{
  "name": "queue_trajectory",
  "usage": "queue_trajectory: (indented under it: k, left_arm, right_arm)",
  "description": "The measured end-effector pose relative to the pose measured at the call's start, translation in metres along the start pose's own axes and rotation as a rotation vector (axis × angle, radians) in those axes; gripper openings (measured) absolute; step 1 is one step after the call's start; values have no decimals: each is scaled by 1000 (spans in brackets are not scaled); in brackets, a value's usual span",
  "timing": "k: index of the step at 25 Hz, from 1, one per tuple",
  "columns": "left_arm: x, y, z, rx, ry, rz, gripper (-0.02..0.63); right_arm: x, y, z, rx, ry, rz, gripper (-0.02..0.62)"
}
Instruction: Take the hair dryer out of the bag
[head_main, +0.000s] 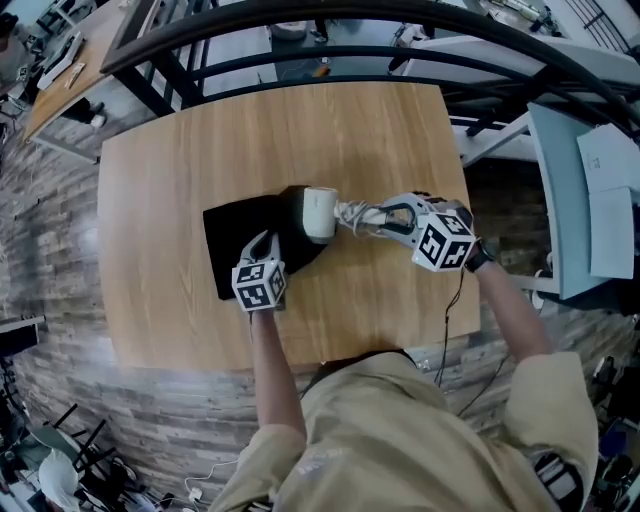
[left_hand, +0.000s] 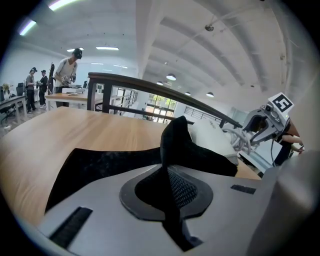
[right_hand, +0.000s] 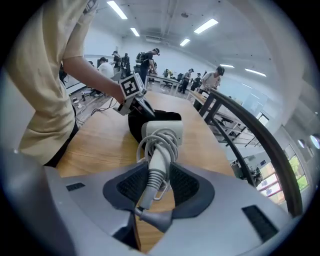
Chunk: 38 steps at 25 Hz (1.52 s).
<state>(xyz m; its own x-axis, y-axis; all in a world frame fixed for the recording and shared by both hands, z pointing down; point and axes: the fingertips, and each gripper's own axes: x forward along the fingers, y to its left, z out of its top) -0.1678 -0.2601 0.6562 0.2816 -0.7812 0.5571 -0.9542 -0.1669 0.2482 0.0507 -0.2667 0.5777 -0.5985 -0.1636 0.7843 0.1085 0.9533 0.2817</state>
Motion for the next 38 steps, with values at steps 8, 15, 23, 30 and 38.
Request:
queue_trajectory:
  k: [8,15,23,30,38]
  left_arm:
    - [6,-1,1,-8,8,27,18]
    - [9,-9,0,28,20,17,18]
    - [10,-17,-4,45,35,11,18]
    - [8,-18,-5,44,26,9,20]
    - [-31,-31,7,55,-26,-30,170]
  right_arm:
    - [-35,-26,-44,331,-27,-247,140]
    - [5,-32,-63,635,-70,-440,140]
    - [55,-33,-84,920,-129,-537,138]
    - [83,-21,-97,989,-73,-541,140]
    - [59,-14,-80,988,-72,-588,147]
